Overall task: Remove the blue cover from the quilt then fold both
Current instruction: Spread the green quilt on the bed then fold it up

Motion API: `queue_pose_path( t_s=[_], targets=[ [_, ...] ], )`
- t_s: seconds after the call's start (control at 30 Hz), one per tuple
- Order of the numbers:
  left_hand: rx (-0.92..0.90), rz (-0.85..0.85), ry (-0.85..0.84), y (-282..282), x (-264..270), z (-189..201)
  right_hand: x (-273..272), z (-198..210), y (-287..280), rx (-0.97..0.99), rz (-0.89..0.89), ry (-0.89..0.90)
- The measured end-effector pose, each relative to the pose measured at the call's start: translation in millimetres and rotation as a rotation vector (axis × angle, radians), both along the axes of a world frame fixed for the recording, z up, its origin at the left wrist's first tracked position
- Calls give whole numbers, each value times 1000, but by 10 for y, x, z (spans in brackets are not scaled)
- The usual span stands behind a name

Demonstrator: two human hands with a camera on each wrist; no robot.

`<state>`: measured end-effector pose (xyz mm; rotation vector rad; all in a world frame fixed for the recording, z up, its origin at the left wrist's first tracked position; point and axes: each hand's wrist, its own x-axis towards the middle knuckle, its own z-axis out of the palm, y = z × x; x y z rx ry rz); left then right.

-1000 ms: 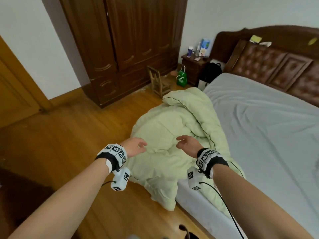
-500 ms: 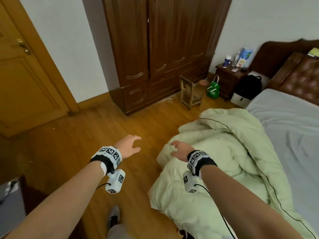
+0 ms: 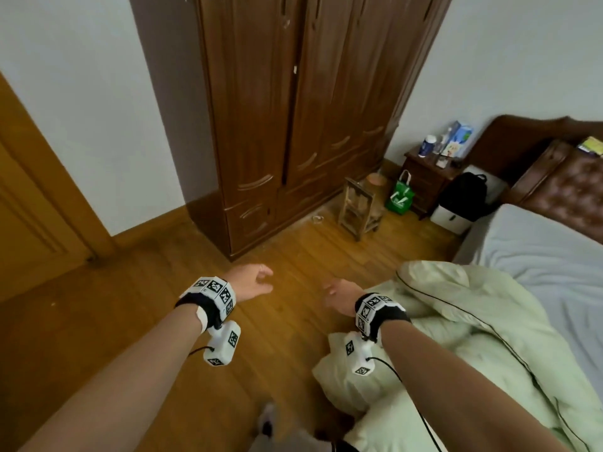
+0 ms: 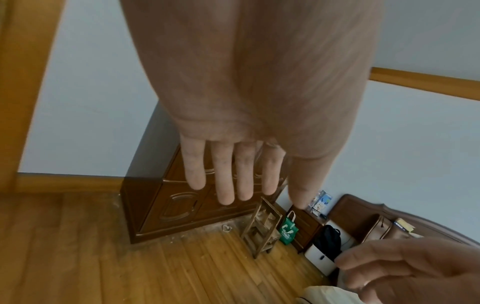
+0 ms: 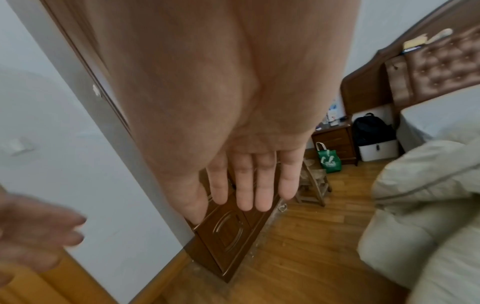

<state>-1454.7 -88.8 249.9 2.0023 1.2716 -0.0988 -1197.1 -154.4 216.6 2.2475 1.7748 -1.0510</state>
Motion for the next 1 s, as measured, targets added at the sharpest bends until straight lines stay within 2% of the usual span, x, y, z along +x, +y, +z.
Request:
queue_pose_path(
  t_s=[0.07, 0.2, 0.3, 0.4, 0.53, 0.6, 0.67, 0.8, 0.9, 1.0],
  targets=[
    [-21, -55, 6, 503, 82, -20, -4, -88, 520, 51, 53, -33],
    [22, -60, 82, 1681, 286, -62, 92, -245, 1766, 196, 110, 68],
    [58, -48, 134, 2560, 558, 17, 342, -285, 2652, 178, 84, 159],
    [35, -82, 106, 3401, 1039, 131, 869, -223, 3346, 135, -4, 186],
    [9, -200, 105, 4372, 2022, 90, 1817, -137, 3883, 109, -169, 82],
    [60, -322, 130, 4789, 2734, 2, 2363, -164, 3990, 189, -292, -24],
    [133, -519, 161, 5072, 3549, -117, 2880, -245, 3956, 276, -438, -150],
    [246, -921, 164, 5392, 5186, -379, 3745, -494, 3602, 235, -819, -182],
    [290, -1193, 142, 5382, 6341, -495, 4120, -594, 3090, 99, -1117, -175],
    [333, -1473, 119, 5045, 7283, -485, 4186, -548, 2661, 36, -1408, -165]
  ],
)
